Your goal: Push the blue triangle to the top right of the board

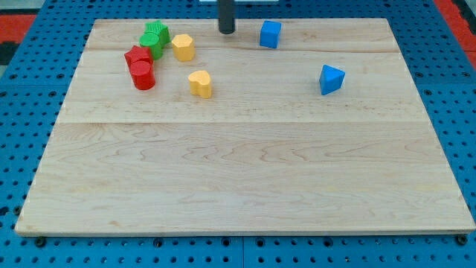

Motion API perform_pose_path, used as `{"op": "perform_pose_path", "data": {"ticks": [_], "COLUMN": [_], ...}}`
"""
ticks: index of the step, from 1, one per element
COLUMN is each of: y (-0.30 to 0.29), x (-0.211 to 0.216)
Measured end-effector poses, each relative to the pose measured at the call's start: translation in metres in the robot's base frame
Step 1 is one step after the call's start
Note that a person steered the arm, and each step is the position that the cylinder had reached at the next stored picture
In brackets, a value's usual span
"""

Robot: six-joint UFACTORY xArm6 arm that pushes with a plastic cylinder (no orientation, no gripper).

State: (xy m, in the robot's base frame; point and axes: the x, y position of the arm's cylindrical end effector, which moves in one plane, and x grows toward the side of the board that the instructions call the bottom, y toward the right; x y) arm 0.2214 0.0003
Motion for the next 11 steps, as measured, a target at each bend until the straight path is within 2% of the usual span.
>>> {"op": "perform_pose_path", "data": {"ticks": [1, 2, 3, 4, 5, 7, 8, 9, 11], "y": [0.062, 0.057, 0.059, 0.117, 0.176, 0.198, 0.202, 0.217, 0.217], "x": [0.011, 0.046, 0.121, 0.151, 0.148, 0.097, 0.137, 0.138, 0.084]}}
